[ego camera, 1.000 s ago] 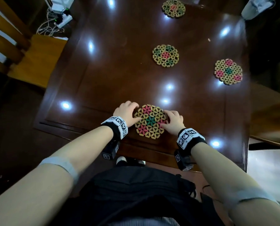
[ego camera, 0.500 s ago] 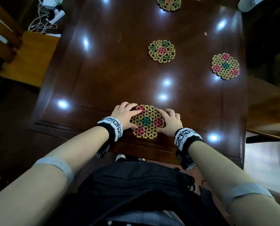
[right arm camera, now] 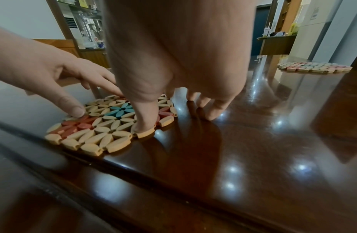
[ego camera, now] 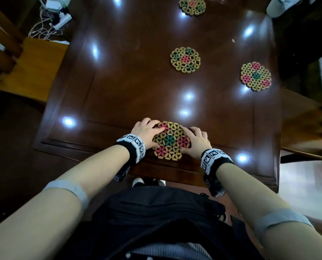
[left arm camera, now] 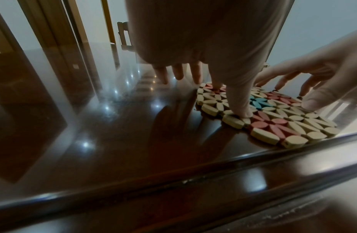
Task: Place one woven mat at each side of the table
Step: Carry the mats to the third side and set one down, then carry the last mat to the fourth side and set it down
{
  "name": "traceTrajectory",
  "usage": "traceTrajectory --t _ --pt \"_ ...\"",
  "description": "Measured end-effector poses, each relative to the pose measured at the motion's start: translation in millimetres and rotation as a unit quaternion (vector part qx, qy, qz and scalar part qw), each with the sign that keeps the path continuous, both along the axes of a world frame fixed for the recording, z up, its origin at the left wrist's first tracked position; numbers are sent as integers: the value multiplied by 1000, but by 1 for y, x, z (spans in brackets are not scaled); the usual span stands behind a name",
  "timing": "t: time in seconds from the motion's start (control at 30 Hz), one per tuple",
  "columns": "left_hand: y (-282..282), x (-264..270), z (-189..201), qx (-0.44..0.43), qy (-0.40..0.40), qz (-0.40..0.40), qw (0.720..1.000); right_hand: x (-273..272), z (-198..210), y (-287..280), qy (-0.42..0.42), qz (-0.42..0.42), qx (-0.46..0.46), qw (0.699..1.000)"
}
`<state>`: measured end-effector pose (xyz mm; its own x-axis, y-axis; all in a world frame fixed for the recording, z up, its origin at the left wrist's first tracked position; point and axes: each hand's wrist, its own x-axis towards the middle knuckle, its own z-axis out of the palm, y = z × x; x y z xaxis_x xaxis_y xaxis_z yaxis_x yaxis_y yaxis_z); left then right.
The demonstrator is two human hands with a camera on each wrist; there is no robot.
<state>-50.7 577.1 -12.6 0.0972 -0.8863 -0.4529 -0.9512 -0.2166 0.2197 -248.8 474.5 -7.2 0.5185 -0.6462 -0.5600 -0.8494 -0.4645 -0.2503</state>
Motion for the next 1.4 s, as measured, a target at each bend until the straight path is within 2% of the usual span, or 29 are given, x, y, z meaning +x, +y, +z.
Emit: traceTrajectory --t 0.37,0.6,0.77,0.9,1.13,1.33,1.4 --pt "-2 0 -2 -3 21 3 1000 2 4 3 5 -6 5 1000" --pt "-24 24 11 -89 84 101 987 6 14 -26 -74 -106 68 989" --pt "-71 56 20 -88 95 168 977 22 19 -81 -97 -145 54 983" --pt "-116 69 21 -89 117 210 967 51 18 -131 -96 -130 36 986" --pt "-171 87 5 -74 184 297 934 118 5 -207 -83 -38 -20 996" --pt "-199 91 -1 -90 206 363 904 149 -5 -233 -67 5 -30 997" --pt "-205 90 0 -117 172 387 898 146 -9 -231 -63 2 -19 998"
